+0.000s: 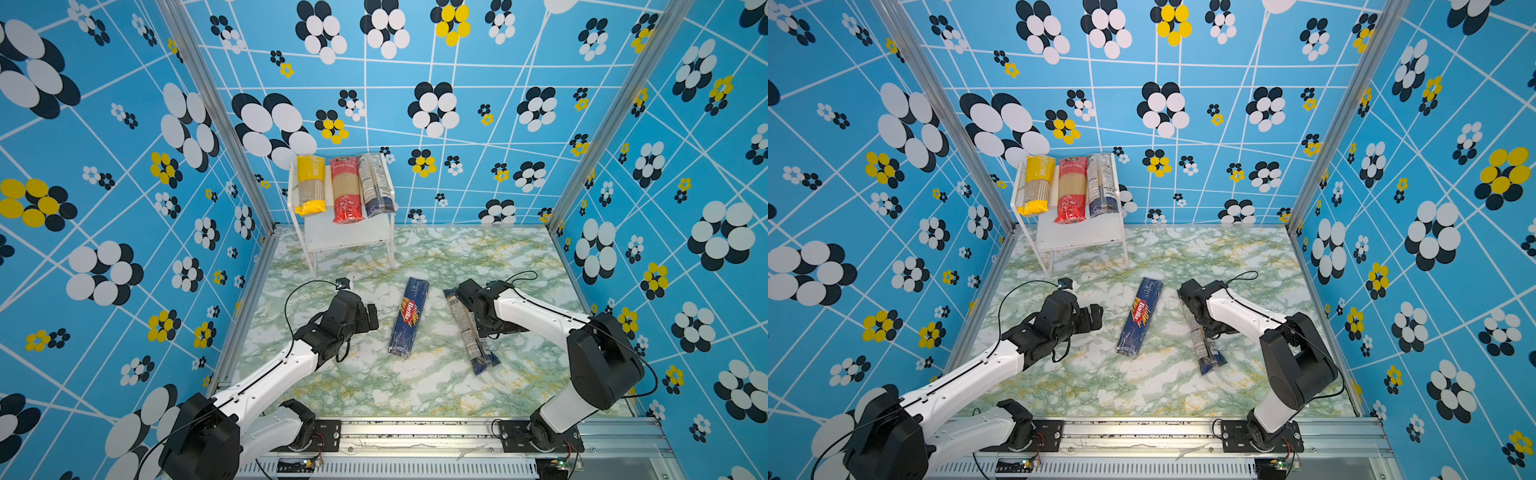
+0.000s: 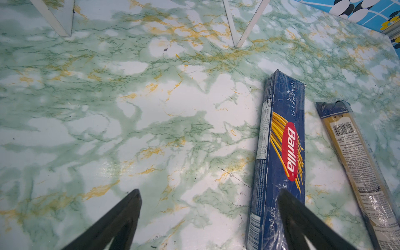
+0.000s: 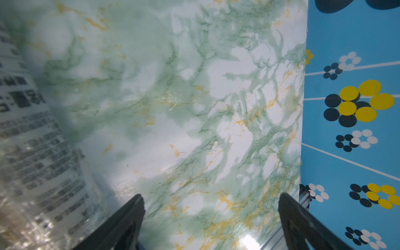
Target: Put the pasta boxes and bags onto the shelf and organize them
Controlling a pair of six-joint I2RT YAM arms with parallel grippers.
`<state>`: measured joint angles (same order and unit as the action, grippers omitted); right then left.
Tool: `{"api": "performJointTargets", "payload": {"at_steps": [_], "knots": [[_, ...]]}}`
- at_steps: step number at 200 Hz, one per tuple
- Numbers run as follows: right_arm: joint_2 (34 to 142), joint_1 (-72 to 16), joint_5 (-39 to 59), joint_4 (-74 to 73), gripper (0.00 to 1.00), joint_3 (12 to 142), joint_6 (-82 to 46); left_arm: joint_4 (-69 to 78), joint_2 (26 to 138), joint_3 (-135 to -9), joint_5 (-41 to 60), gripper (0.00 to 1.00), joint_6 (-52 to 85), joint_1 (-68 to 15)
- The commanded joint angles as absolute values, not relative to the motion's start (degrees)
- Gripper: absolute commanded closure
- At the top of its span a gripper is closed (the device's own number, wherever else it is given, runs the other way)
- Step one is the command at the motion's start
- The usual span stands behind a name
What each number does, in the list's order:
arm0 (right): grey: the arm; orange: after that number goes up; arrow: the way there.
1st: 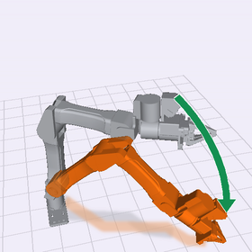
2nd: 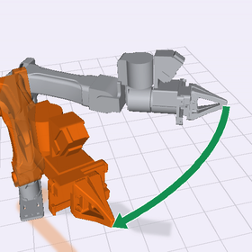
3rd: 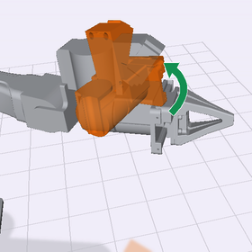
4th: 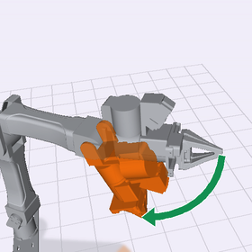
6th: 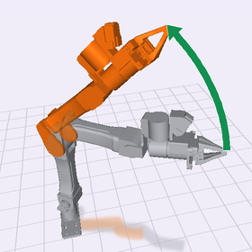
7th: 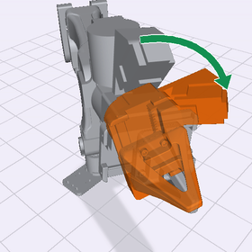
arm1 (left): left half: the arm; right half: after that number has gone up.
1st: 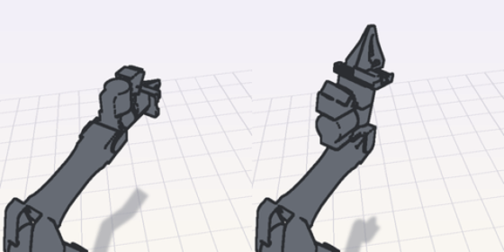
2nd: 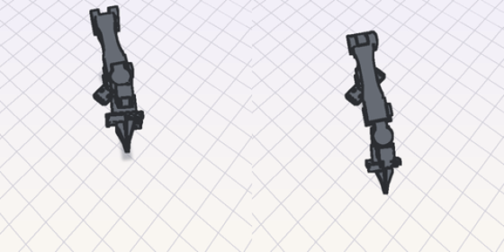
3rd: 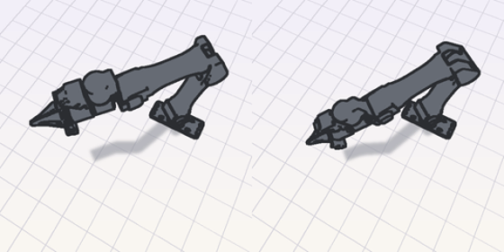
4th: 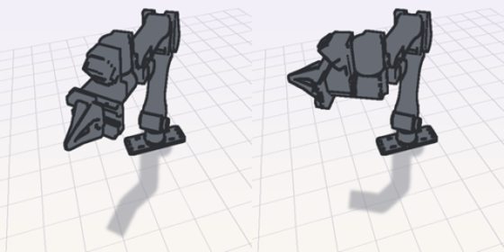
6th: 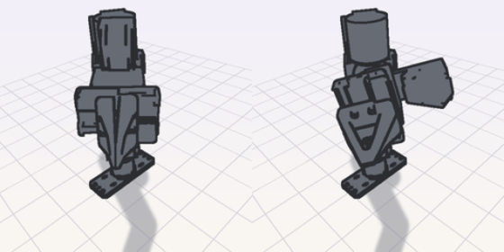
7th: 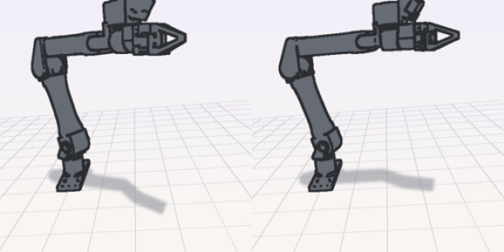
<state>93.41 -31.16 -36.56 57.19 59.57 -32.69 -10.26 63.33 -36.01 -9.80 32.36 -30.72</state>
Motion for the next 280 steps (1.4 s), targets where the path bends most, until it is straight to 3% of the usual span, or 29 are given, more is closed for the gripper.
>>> {"api": "performJointTargets", "payload": {"at_steps": [1,187,237,280], "knots": [[93.2,-31.5,-29.9,55.5,0.01,58.3,-29.3,-11.6,63.4,-37.0,-10.0,0.01,31.9,-30.3],[102.0,-39.0,-8.2,40.0,0.02,66.0,-23.6,-9.3,61.6,-35.1,-5.3,0.01,29.8,-28.4],[98.8,-38.1,-11.7,42.0,0.01,65.8,-22.0,-4.7,65.0,-34.9,3.1,0.01,27.1,-29.1],[95.1,-37.5,-12.6,41.5,0.01,65.4,-21.4,-3.2,69.1,-36.4,3.3,0.01,26.4,-32.5]]}}
